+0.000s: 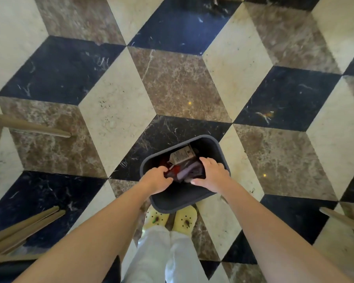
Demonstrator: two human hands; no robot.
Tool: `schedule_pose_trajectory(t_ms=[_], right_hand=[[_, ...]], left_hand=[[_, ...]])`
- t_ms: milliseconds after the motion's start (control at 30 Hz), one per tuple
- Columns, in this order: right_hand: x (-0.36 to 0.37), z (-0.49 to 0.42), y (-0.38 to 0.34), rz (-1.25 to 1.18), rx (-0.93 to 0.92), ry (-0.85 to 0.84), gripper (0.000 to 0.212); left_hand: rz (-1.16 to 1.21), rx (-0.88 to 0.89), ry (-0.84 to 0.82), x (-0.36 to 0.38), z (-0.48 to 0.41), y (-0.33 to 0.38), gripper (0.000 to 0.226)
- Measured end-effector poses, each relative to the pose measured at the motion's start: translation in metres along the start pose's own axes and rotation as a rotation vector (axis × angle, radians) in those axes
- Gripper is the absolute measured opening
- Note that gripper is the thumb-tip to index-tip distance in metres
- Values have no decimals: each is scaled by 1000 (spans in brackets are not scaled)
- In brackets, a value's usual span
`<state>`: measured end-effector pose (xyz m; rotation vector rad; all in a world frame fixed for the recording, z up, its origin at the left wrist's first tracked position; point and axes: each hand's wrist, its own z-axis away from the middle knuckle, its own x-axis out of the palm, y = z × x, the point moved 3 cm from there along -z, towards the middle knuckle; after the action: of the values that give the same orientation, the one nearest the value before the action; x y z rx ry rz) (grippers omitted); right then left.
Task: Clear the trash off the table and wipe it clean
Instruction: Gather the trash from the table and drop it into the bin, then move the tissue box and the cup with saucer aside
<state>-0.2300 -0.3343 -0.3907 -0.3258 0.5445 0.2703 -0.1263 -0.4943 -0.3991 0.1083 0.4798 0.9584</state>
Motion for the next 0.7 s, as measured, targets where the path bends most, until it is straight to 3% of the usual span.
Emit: schedule_pose_trajectory(t_ms=[233,467,600,700], right_hand=[[-50,109,-17,-183,30,42,87],[-112,233,-12,-344,69,164,75],[-138,307,4,-420,120,281,74],[-150,361,23,-459,190,385,75]], left_hand=[[-137,34,-55,-36,89,40,56],[-271,164,15,-69,182,113,43],[-343,244,-34,-81,228,165,43],[-305,314,-69,-83,259,214,20]])
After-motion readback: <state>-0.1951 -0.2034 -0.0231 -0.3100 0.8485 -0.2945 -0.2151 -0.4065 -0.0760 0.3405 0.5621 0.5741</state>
